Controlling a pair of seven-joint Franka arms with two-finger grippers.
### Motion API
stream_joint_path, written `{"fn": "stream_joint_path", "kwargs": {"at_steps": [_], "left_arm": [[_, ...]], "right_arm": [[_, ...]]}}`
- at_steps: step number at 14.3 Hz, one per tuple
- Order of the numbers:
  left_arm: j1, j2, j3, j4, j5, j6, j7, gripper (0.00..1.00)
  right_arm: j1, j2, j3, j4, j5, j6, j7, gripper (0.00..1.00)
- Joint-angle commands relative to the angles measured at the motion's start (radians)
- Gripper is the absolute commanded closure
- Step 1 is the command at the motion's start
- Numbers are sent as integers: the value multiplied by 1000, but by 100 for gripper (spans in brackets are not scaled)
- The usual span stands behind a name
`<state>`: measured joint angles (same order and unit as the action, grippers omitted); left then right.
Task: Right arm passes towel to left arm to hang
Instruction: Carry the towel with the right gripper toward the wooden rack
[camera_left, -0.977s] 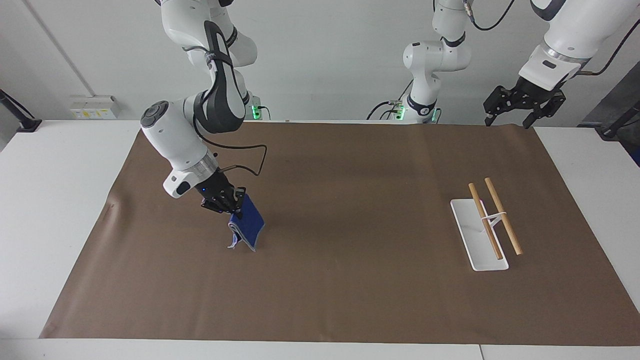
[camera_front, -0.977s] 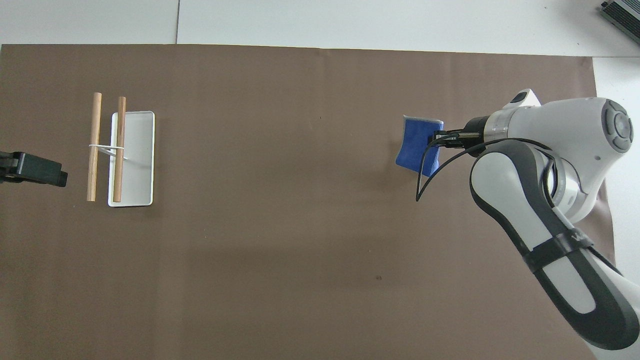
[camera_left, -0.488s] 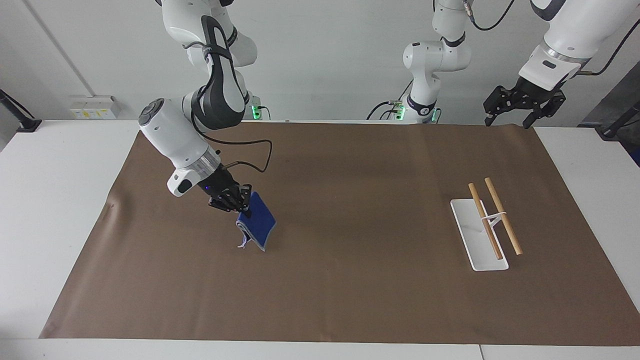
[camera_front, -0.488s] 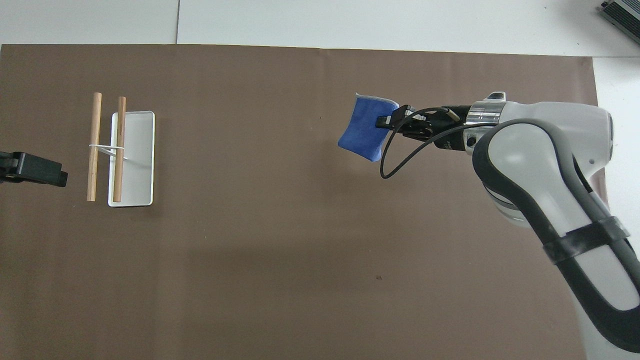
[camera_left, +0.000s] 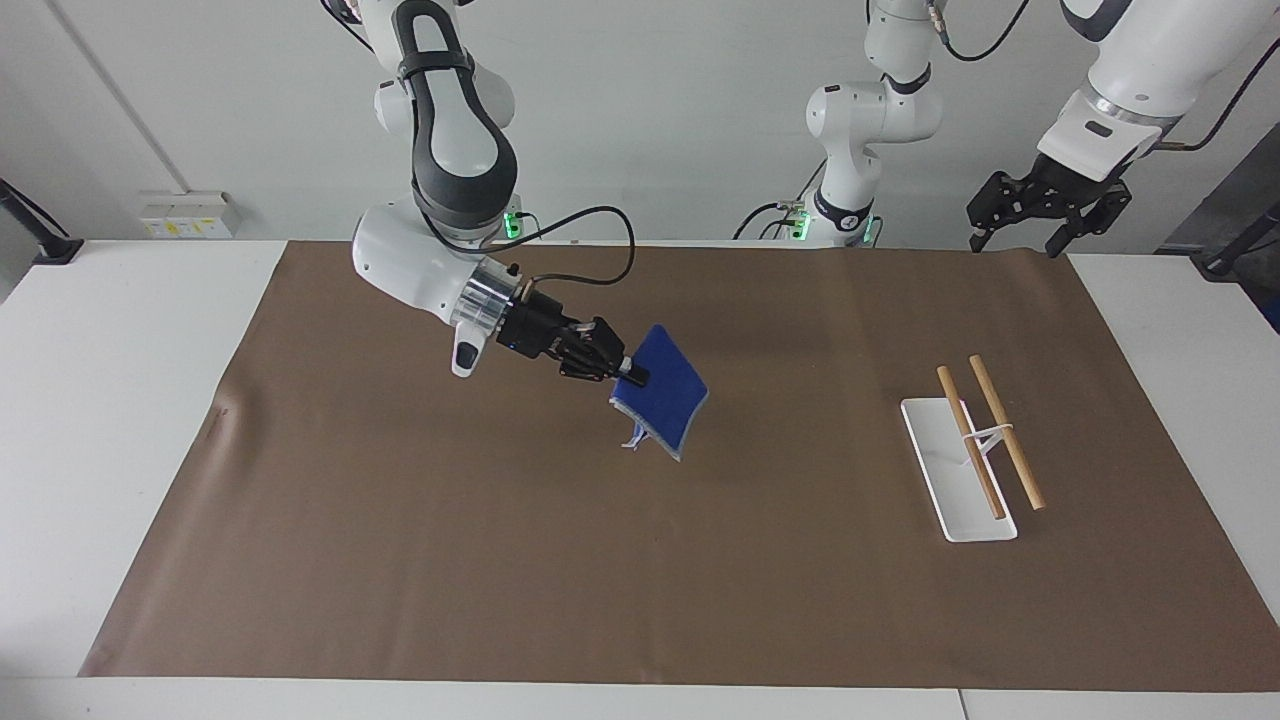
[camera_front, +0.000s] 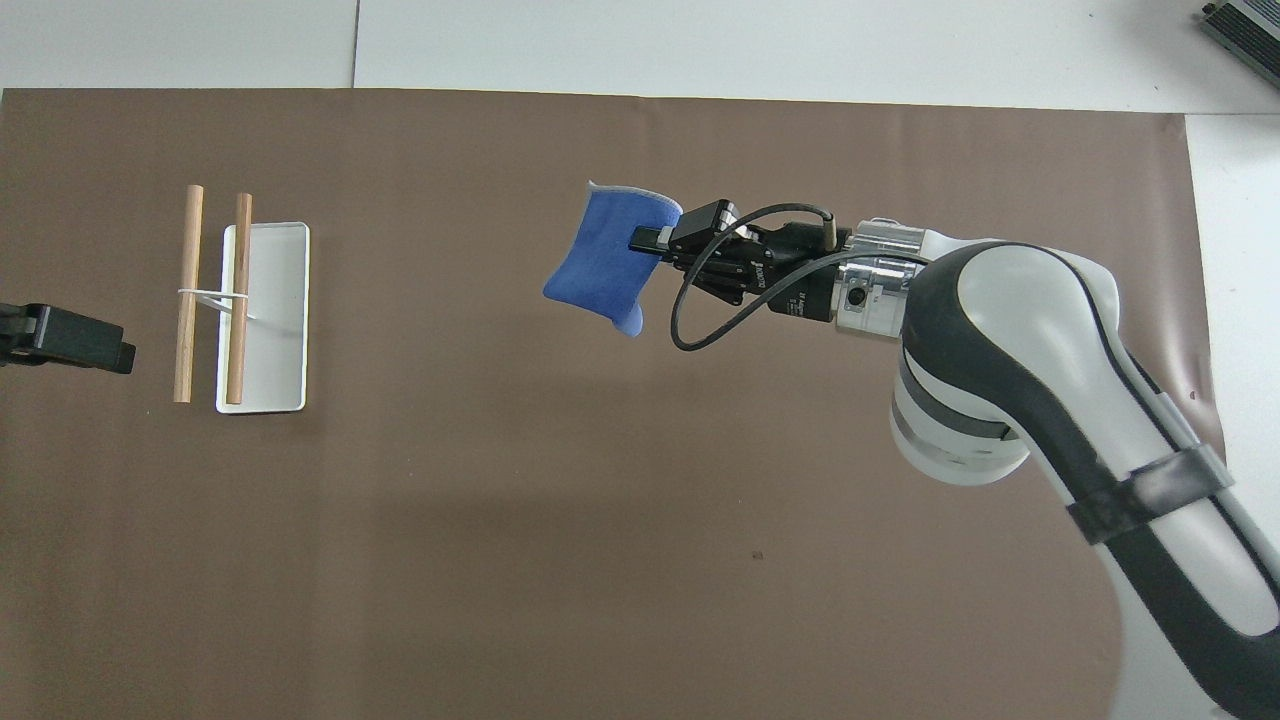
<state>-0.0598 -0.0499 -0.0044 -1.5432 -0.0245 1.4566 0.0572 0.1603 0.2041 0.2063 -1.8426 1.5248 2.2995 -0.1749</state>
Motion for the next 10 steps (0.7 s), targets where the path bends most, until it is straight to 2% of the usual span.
{"fn": "stream_joint_path", "kwargs": {"at_steps": [1, 4, 6, 10], "left_arm": [[5, -30, -2, -34, 14, 7, -7, 0], [0, -31, -3, -47, 8, 42, -10, 0], [-8, -63, -6, -127, -49, 134, -61, 0], [-43, -102, -17, -245, -236, 313, -395, 0]], "right_arm": [[30, -14, 5, 3, 113, 0, 23, 100], [62, -25, 5, -6, 233, 1, 23, 100], [83, -26, 5, -6, 256, 15, 22, 100], [93, -25, 5, -6, 258, 37, 21, 100]]}}
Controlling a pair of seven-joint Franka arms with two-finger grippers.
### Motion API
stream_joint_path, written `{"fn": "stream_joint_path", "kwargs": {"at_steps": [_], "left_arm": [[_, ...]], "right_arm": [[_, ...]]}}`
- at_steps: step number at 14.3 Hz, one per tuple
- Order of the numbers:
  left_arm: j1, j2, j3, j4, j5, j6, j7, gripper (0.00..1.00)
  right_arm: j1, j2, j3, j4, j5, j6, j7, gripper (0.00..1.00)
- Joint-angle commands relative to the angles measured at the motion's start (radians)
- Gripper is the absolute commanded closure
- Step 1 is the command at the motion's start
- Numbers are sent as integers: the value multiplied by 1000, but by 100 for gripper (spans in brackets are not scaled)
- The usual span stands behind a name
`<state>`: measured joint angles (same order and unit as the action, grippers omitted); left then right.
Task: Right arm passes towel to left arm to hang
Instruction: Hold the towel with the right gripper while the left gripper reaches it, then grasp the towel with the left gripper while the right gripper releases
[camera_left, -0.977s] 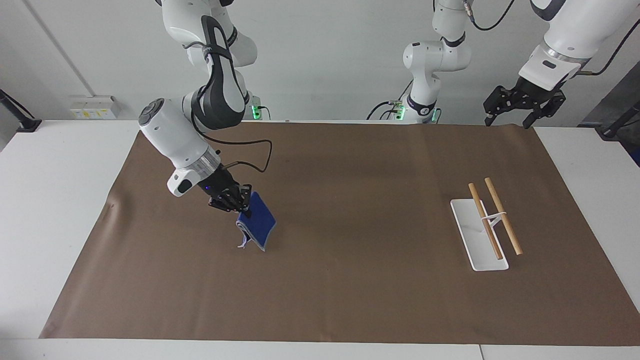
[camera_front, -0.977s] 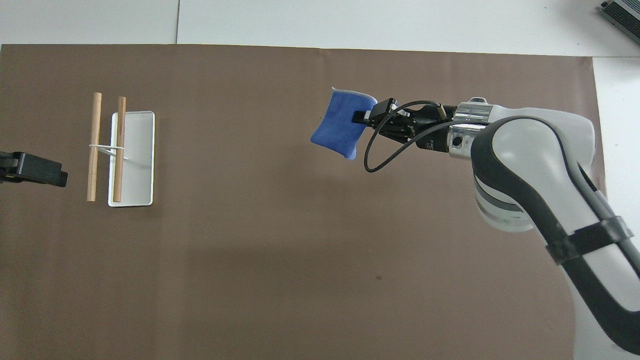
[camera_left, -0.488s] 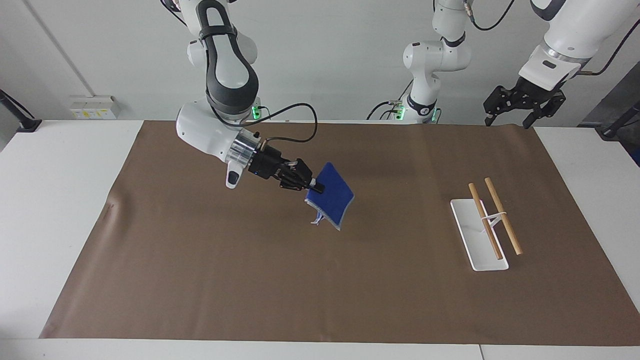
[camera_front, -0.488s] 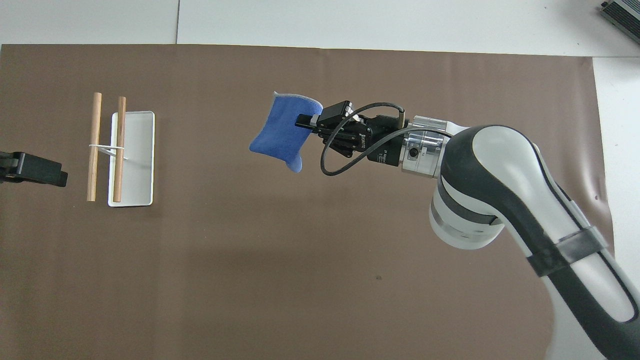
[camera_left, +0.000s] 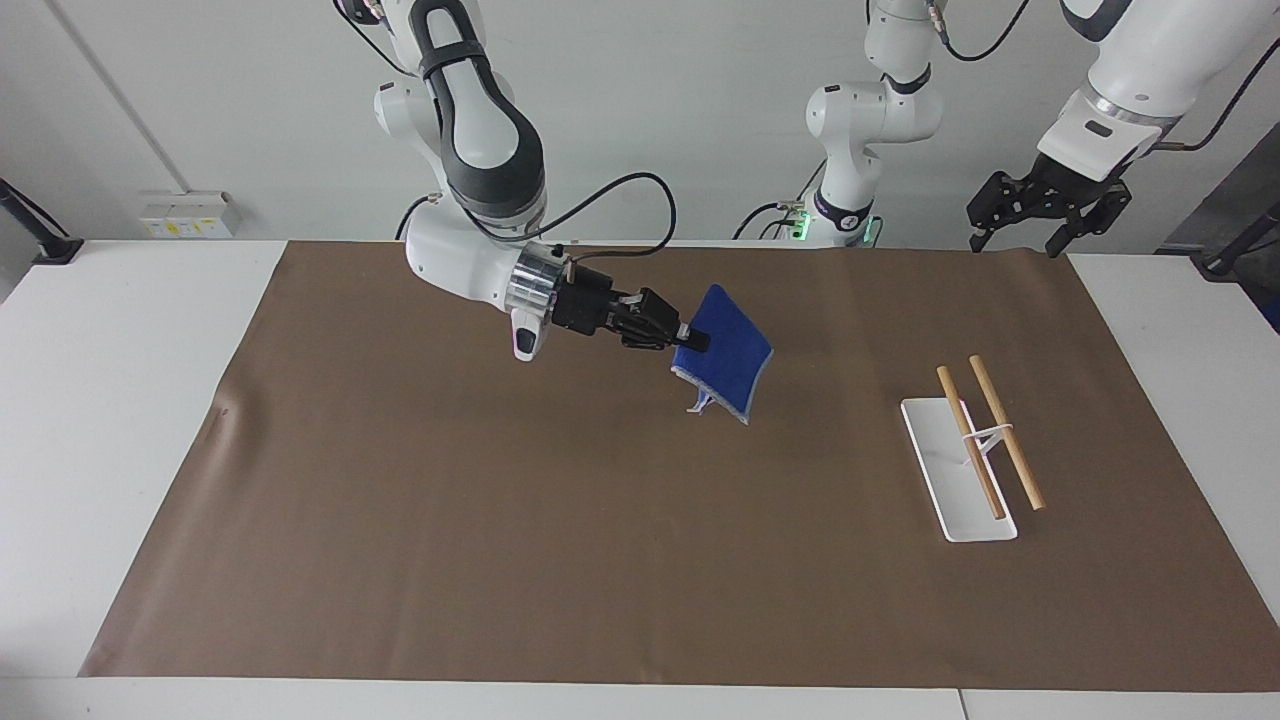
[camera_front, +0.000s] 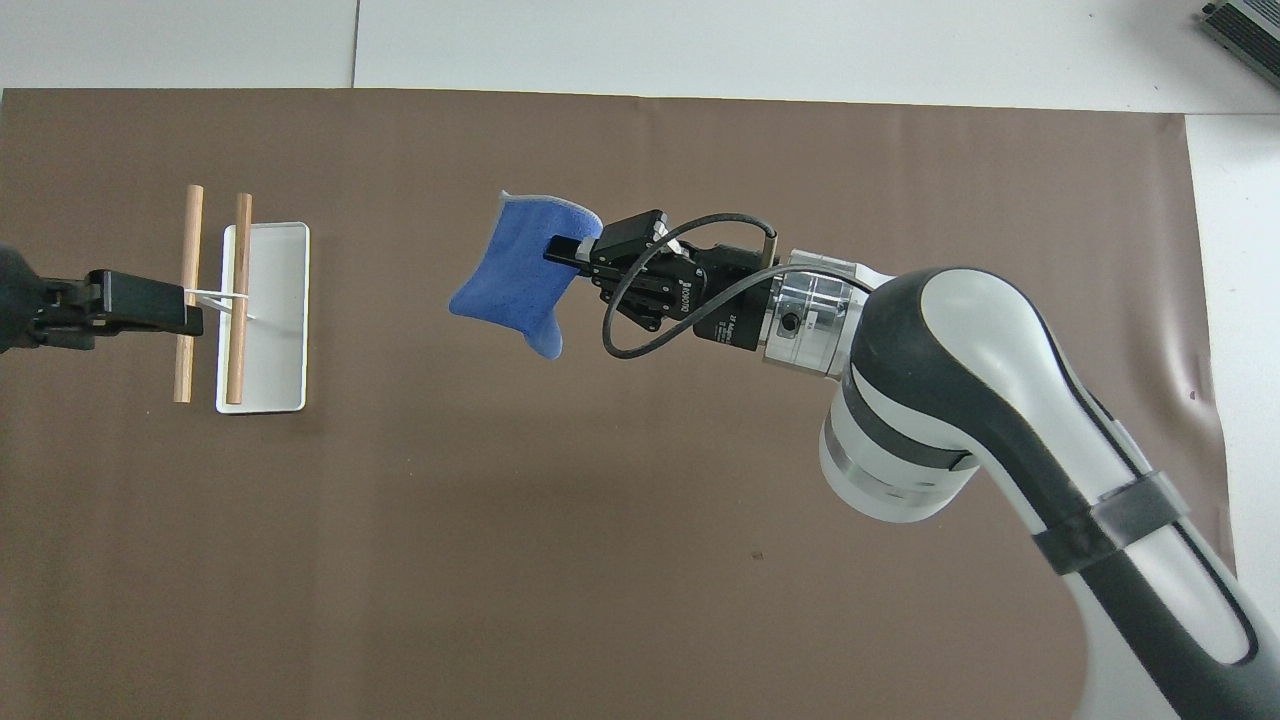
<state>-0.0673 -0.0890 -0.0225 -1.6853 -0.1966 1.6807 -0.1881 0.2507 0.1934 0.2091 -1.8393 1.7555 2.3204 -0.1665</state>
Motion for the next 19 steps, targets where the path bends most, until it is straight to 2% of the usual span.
{"fn": "stream_joint_path", "kwargs": {"at_steps": [1, 4, 8, 11, 14, 19], "left_arm": [[-46, -75, 1, -131, -105, 131, -247, 0], [-98, -126, 0, -262, -231, 299, -530, 0], [-164, -163, -2, -382, -374, 485, -865, 0], [-257, -150, -2, -433, -403, 658, -1129, 0], [-368, -123, -2, -493, -426, 905, -1324, 0], [-430, -51, -2, -493, -429, 1086, -1432, 0]], "right_arm": [[2, -14, 3, -9, 27, 16, 13, 100], [2, -14, 3, -9, 24, 17, 13, 100], [2, -14, 3, -11, 16, 28, 12, 100], [2, -14, 1, -11, 12, 30, 12, 100], [2, -14, 1, -11, 10, 31, 10, 100], [1, -14, 1, -11, 10, 31, 10, 100]]}}
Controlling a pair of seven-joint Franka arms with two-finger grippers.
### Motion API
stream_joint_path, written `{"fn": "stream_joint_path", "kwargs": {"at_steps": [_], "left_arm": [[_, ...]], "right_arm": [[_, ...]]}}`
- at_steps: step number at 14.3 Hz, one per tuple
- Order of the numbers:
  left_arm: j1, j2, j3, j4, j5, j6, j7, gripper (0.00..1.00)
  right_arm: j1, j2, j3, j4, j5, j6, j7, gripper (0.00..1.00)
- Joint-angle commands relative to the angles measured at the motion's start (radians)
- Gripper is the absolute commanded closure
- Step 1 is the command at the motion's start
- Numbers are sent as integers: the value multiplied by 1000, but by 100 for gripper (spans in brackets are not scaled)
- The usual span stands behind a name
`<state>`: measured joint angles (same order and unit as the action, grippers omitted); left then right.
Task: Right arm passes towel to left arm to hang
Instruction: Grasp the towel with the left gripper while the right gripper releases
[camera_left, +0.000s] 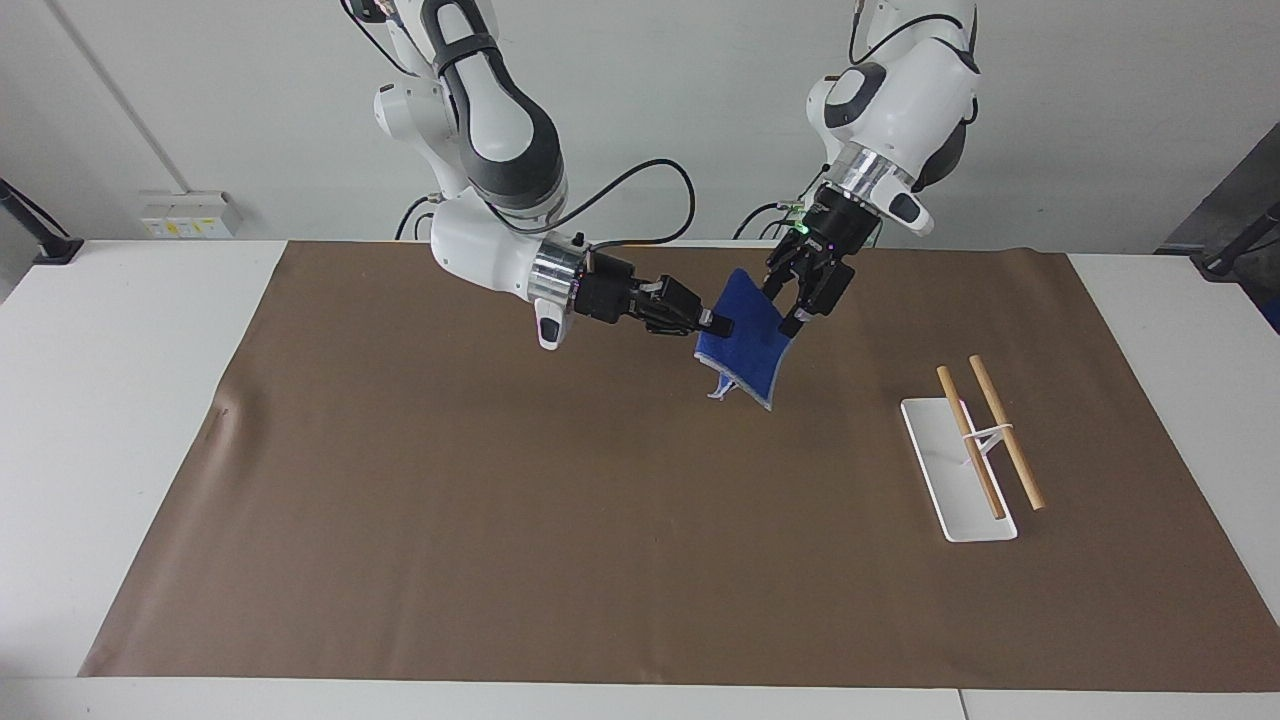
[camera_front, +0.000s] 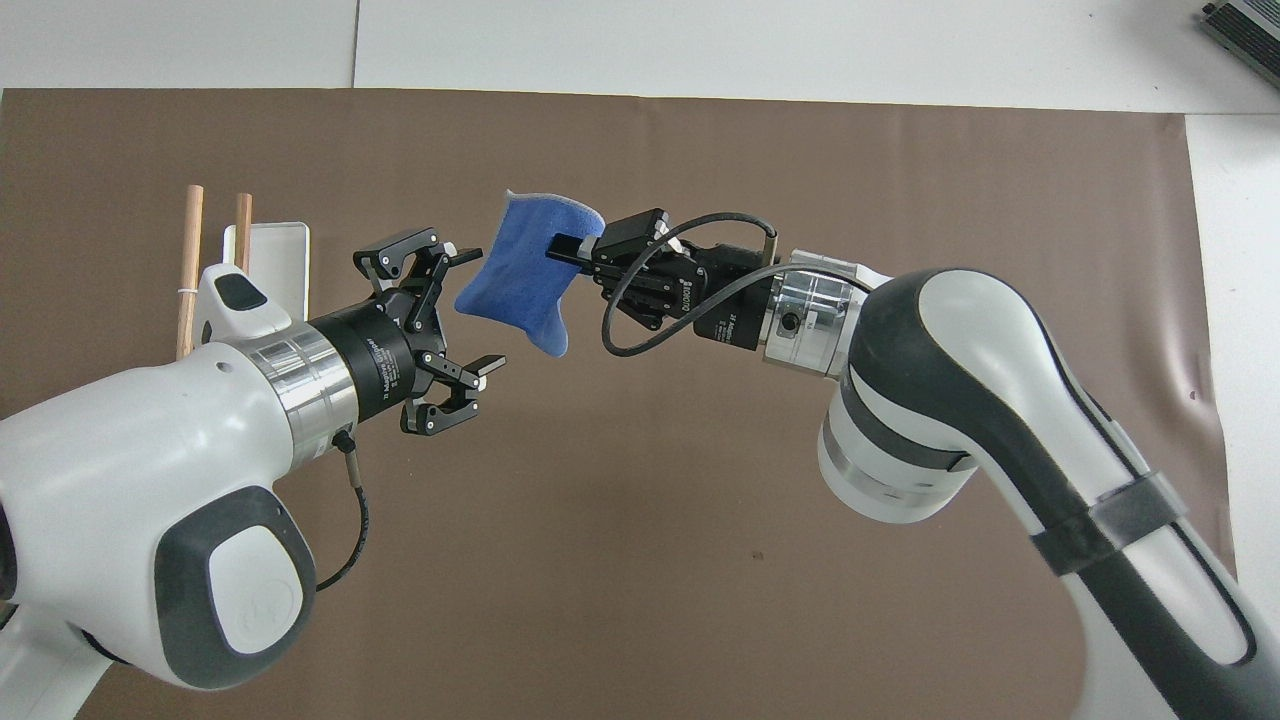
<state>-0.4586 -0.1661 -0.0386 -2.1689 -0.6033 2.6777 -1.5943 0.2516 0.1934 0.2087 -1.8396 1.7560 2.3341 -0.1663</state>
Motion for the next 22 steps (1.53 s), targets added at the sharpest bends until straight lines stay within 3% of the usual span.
{"fn": "stream_joint_path", "kwargs": {"at_steps": [1, 3, 4, 5, 13, 14, 15, 17, 22], "left_arm": [[-38, 36, 14, -8, -23, 126, -29, 11], [-37, 53, 16, -3, -21, 168, -19, 69], [-34, 56, 16, 0, -21, 171, -18, 90], [-32, 56, 16, 0, -21, 175, -16, 100], [-12, 71, 19, 14, -18, 226, 57, 100], [1, 73, 19, 12, -16, 228, 76, 100], [11, 73, 19, 12, -18, 232, 117, 100], [67, 73, 19, 8, -18, 232, 165, 100], [193, 100, 19, 3, -18, 235, 223, 100]], "right_arm": [[0, -14, 1, -10, 10, 21, 10, 100], [1, -12, 1, -10, 10, 33, 10, 100], [2, -14, 1, -10, 10, 31, 10, 100], [2, -12, 1, -10, 10, 31, 10, 100], [2, -11, 3, -10, 10, 73, 21, 100], [2, -9, 2, -10, 8, 77, 21, 78], [3, -9, 1, -10, -4, 99, 13, 1], [29, -5, 1, -9, -129, 204, 13, 0], [-11, 21, -12, -10, -580, 247, 25, 0]]}}
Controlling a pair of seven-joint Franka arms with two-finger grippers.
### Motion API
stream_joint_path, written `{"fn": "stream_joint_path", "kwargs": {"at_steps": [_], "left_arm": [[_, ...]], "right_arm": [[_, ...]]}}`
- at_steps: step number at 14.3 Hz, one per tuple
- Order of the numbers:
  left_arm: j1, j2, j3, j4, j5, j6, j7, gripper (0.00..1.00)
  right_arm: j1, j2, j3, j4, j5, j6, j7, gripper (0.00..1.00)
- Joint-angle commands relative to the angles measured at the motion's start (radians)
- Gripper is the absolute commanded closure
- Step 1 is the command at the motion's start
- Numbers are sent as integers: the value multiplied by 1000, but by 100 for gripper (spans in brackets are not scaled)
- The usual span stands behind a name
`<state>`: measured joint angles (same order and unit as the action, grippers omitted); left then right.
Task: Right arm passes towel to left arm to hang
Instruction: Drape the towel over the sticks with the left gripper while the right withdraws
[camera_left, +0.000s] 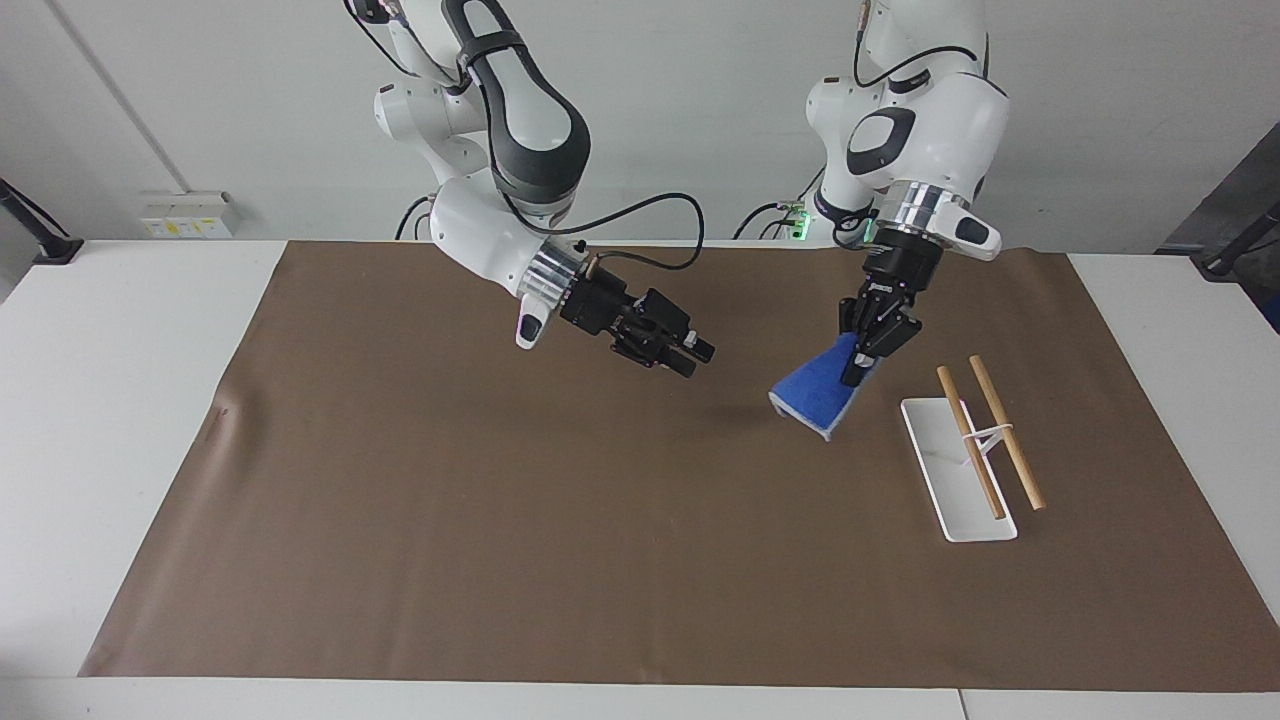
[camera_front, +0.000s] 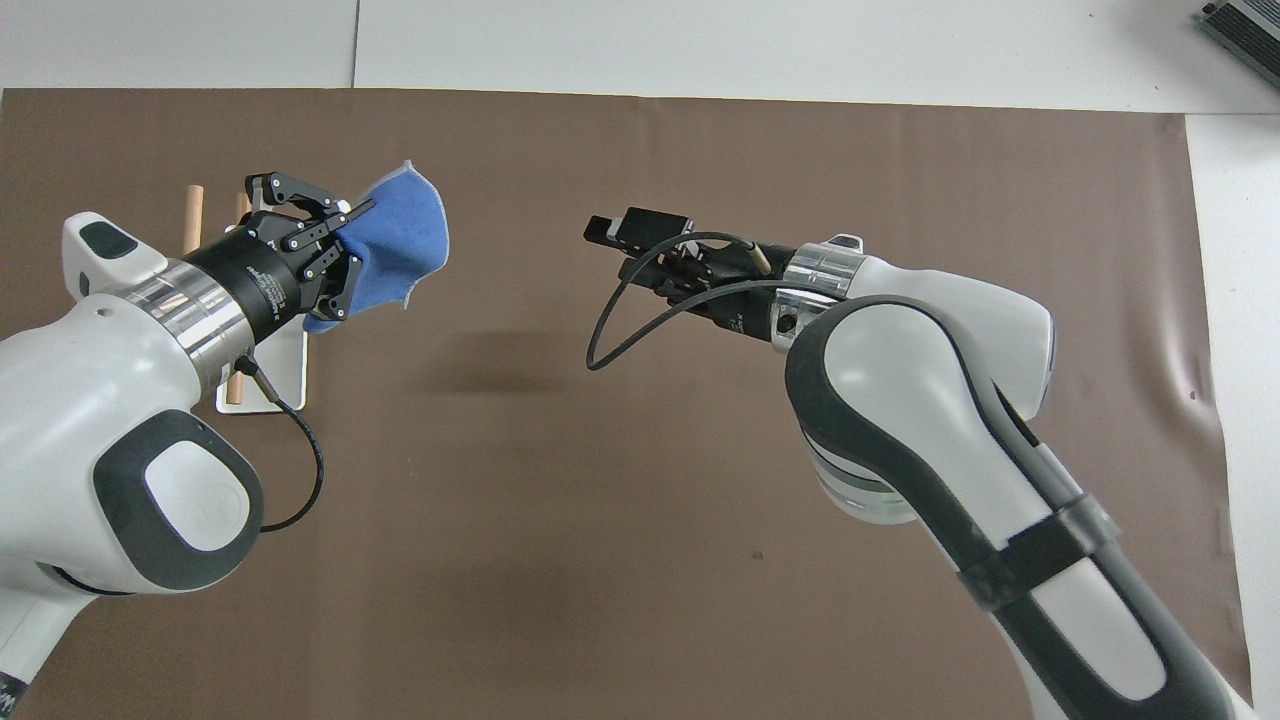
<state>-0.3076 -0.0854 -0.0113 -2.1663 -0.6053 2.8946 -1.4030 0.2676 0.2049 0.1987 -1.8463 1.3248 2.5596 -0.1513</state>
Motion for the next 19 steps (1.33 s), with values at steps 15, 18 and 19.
{"fn": "stream_joint_path", "kwargs": {"at_steps": [15, 18, 19], "left_arm": [[422, 148, -9, -21, -24, 77, 22, 100], [458, 145, -9, -43, -24, 77, 22, 100], [458, 144, -9, -56, -24, 80, 22, 100]], "right_arm": [[-214, -24, -31, 145, -1351, -400, 398, 0], [-199, -108, -103, 145, -1357, -499, 398, 0], [-183, -128, -151, 147, -1357, -542, 395, 0]]}}
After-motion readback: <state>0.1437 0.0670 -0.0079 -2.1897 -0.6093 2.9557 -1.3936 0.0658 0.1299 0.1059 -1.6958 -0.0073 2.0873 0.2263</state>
